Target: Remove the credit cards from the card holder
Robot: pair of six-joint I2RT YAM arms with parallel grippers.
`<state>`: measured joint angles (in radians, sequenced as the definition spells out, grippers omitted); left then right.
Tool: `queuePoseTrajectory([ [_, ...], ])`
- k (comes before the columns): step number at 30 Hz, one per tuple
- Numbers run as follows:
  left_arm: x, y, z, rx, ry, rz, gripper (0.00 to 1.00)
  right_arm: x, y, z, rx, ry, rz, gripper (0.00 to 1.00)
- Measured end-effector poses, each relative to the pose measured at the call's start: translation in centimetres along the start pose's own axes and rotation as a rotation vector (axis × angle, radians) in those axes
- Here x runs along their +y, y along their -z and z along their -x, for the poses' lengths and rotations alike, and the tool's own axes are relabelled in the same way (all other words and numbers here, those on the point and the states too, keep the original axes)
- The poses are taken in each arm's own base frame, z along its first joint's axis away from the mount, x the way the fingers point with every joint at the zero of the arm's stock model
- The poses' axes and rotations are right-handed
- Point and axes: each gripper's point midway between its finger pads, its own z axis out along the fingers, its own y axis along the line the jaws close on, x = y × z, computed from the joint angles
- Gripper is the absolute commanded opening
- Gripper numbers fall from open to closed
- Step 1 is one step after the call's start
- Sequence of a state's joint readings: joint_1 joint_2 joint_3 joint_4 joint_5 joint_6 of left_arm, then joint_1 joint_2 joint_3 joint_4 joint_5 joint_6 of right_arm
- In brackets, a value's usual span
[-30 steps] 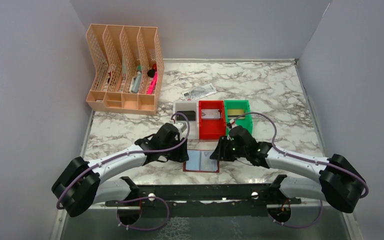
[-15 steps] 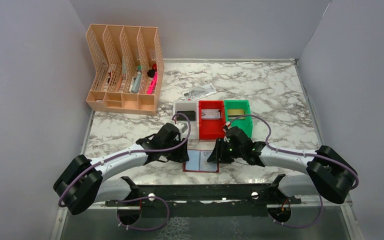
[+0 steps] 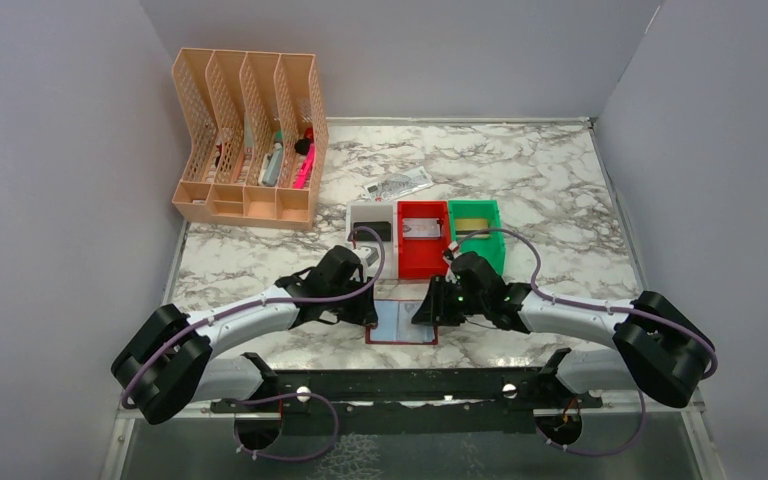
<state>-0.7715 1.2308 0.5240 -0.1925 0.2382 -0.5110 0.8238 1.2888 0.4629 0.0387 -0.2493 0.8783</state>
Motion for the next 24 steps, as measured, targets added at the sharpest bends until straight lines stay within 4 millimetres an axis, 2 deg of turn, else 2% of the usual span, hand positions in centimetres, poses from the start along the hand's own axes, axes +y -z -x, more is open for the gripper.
queuePoseTrajectory([
  [15, -0.3, -0.1, 0.0, 0.001, -0.002, -0.015, 0.26, 2.7, 0.3, 0.5, 0.017, 0.041, 0.109, 0.41],
  [24, -0.3, -0.1, 0.0, 0.002, -0.002, -0.017, 0.21, 5.3, 0.7, 1.1, 0.003, 0.027, 0.221, 0.42],
])
